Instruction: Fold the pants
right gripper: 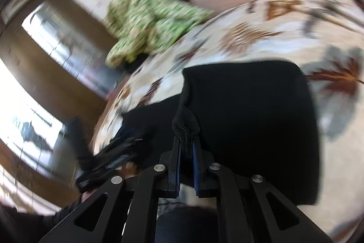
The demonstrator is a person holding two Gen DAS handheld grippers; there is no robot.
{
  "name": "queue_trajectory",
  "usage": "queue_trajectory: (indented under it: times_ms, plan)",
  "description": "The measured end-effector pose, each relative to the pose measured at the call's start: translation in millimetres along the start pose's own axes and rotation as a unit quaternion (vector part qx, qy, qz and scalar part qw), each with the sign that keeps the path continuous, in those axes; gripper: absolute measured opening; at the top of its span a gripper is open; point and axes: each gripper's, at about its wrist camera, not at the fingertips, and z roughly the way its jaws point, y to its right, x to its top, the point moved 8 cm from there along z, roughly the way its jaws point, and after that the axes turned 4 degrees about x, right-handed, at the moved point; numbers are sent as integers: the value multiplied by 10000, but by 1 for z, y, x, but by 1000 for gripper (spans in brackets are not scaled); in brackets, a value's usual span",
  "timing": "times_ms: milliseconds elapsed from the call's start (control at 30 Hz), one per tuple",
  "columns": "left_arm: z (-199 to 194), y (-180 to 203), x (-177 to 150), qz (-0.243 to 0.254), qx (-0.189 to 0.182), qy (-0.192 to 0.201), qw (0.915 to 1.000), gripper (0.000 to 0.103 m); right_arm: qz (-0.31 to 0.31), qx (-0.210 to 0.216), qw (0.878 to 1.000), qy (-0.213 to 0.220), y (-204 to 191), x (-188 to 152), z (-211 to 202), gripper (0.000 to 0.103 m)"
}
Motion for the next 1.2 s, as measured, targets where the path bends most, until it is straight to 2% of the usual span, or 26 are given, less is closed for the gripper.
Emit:
queue_trajectory:
  times_ms: [100, 233, 333, 433, 567, 633, 700, 767, 833, 900, 933, 967, 1000, 1033, 1067, 1133, 1200]
  plan:
    - [-1, 7, -4, 295, 131, 88, 9994, 86, -342, -69, 9991, -225, -14, -1, 14, 8]
    - [0, 5, -2, 253, 73, 66, 9996, 88, -382, 18, 9987, -347, -16, 5, 19, 8]
    - [0, 5, -2, 283, 74, 60, 9996, 88, -556, -7, 9956, -759, -21, 0, 33, 8]
    - [0, 6, -2, 320, 87, 42, 9994, 88, -332, 54, 9939, -1053, -14, -3, 44, 15]
    - [-6, 7, 2, 292, 40, 37, 9996, 88, -141, 368, 9944, -981, -13, -2, 38, 26]
    - [-17, 7, 11, 159, -122, 206, 9996, 88, -316, 553, 9945, -829, -20, -1, 26, 26]
    - [-32, 14, 22, 237, -280, 495, 9981, 88, -533, 655, 9943, -655, -25, 0, 2, 28]
    - [-46, 30, 31, 465, -571, 763, 9944, 88, -754, 437, 9954, -390, -19, 2, -25, 31]
    - [-57, 59, 34, 897, -1104, 911, 9856, 88, -973, -275, 9949, 10, 4, 8, -56, 32]
    - [-64, 94, 31, 1449, -1634, 951, 9712, 86, -1129, -1097, 9872, 247, 30, 11, -79, 34]
    - [-66, 116, 27, 1810, -1892, 945, 9605, 76, -1236, -1499, 9806, 247, 42, 10, -85, 34]
    - [-66, 129, 25, 2005, -2039, 888, 9541, 56, -1313, -1730, 9759, 195, 49, 8, -88, 32]
    - [-62, 141, 22, 2165, -2192, 731, 9486, 45, -1366, -1796, 9742, 108, 51, 5, -87, 25]
    - [-54, 150, 19, 2251, -2246, 482, 9469, 25, -1394, -1739, 9748, 82, 49, 4, -86, 21]
    - [-44, 153, 14, 2266, -2176, 248, 9490, 10, -1440, -1652, 9757, 64, 46, 3, -84, 16]
    - [-24, 147, 1, 2192, -2076, -193, 9532, 3, -1538, -1479, 9770, 6, 37, 2, -76, 13]
    - [-21, 139, -9, 2105, -2162, -307, 9529, 2, -1569, -1429, 9769, -256, 34, -5, -60, 9]
